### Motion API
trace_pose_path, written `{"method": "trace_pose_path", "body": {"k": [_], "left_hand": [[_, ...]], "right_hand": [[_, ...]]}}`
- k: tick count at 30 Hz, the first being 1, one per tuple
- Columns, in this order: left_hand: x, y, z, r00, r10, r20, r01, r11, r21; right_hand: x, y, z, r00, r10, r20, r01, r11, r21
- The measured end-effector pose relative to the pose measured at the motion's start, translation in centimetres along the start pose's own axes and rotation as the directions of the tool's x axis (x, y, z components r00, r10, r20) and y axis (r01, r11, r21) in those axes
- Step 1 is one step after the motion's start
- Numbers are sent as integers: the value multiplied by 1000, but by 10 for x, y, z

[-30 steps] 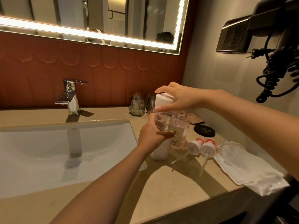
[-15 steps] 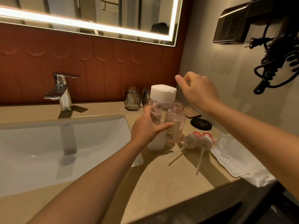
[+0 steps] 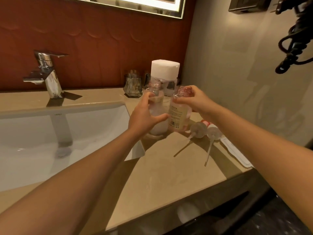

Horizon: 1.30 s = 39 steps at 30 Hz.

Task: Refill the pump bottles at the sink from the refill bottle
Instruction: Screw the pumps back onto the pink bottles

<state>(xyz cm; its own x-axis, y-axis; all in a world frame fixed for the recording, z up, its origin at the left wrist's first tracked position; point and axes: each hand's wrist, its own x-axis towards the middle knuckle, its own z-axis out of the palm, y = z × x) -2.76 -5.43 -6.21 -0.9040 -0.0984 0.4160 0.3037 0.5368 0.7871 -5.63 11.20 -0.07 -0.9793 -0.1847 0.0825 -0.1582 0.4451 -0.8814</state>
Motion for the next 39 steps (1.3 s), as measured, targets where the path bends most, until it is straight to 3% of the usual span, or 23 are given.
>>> {"method": "trace_pose_path", "body": {"k": [4,8,10,13,16,18,21,25,30,35,39], "left_hand": [[-1,0,1,998,-52,44,54,997,-48],[-10,-6,-2,986,-108,131,107,994,12],[-21,-9,-5,990,-97,107,90,994,62],[-41,-5,-10,998,13,-53,-7,992,127],[-60,6,-11,984,158,-82,-145,978,149],[-72,14,-8,986,160,-54,-154,982,105],[-81,23,0,991,132,-27,-132,991,6],[-78,34,12,995,99,-33,-101,991,-92],[-68,44,35,992,96,-81,-104,990,-93],[-58,47,44,996,51,-77,-61,988,-141],[-62,40,38,997,61,-51,-68,985,-157]], "right_hand": [[-4,-1,-1,1000,-17,23,18,999,-40],[-19,-2,-2,999,-21,27,22,998,-64],[-31,-3,-2,998,-37,46,40,997,-68],[-50,-7,-6,994,-46,102,55,995,-87],[-68,-9,-11,990,-64,129,89,976,-197],[-77,-8,-15,994,-52,100,71,977,-201],[-80,4,-22,996,-64,-67,47,971,-234],[-75,29,-30,970,-48,-239,-86,851,-519],[-66,41,-23,972,-17,-235,-138,770,-623],[-48,43,-7,972,-40,-230,-176,518,-837],[-36,48,1,982,74,-176,-189,518,-834]]}}
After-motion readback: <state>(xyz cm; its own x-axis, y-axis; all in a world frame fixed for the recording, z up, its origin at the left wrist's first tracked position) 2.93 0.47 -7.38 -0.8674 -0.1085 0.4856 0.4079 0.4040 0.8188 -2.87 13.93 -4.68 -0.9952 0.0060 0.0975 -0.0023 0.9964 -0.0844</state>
